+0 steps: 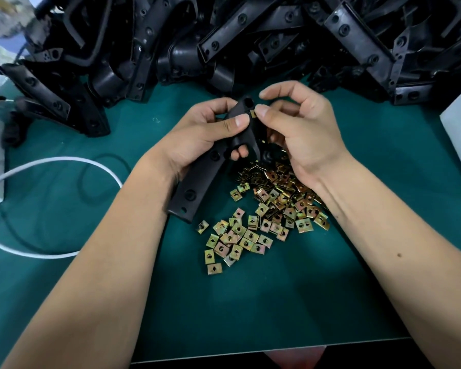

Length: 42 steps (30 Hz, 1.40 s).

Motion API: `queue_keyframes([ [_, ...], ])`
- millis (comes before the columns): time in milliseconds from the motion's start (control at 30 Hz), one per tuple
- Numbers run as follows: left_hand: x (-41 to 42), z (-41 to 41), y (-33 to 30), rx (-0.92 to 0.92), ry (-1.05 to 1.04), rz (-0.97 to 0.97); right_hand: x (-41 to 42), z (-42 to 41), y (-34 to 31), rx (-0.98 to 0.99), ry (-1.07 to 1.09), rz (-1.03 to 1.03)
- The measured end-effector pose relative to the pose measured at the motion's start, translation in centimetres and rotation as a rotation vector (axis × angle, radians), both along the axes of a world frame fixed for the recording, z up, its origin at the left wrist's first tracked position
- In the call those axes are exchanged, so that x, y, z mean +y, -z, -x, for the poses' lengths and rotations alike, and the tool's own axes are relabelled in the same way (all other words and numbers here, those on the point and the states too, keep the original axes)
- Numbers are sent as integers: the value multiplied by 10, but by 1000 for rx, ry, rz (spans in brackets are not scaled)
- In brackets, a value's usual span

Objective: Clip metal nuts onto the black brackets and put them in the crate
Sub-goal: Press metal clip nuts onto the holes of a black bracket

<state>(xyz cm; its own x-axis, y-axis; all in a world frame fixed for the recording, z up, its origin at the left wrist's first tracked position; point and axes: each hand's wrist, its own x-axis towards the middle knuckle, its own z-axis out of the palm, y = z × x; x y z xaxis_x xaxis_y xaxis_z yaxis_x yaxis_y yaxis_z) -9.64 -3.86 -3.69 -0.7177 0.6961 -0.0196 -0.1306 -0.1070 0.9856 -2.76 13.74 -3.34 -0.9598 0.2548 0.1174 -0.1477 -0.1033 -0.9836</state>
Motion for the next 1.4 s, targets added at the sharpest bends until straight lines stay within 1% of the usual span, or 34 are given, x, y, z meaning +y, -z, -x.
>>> queue_keyframes([
  [167,1,2,0,41,22,38,8,2,-2,24,-56,-122],
  [233,4,3,2,56,-13,52,10,4,-2,11,-33,-193],
  [300,7,4,4,25,-84,2,13,6,-2,3,37,-265],
  [333,8,4,5,-26,-126,-62,17,7,-1,4,96,-351],
  [400,6,8,6,-180,-179,-237,28,9,1,-17,187,-693],
  [433,3,10,7,-253,-189,-321,34,9,1,-47,181,-863],
  [467,1,12,7,-307,-195,-383,36,9,1,-83,143,-976],
  [533,-2,15,8,-347,-190,-421,37,7,1,-130,23,-1070],
  [600,-3,14,9,-323,-176,-398,34,8,1,-124,-56,-1141],
  [700,-1,9,7,-271,-167,-326,31,10,3,-87,-97,-1162],
  [800,1,7,5,-221,-163,-261,27,8,3,-24,-51,-1107],
  [867,2,6,4,-227,-176,-264,25,6,3,18,-9,-1044],
  [933,1,4,2,-273,-190,-303,23,5,1,55,-18,-1022],
  [1000,-2,2,1,-334,-188,-365,18,5,2,95,-73,-1101],
  [1067,-4,2,-1,-360,-160,-390,8,4,3,84,-175,-1201],
  [1167,-4,1,-1,-334,-142,-355,-1,4,3,41,-269,-1202],
  [1267,-3,3,0,-318,-132,-336,-3,6,1,11,-267,-1189],
  [1333,-4,4,2,-306,-118,-322,-4,5,3,38,-228,-1179],
  [1400,-4,6,3,-284,-99,-301,-3,4,4,65,-144,-1048],
])
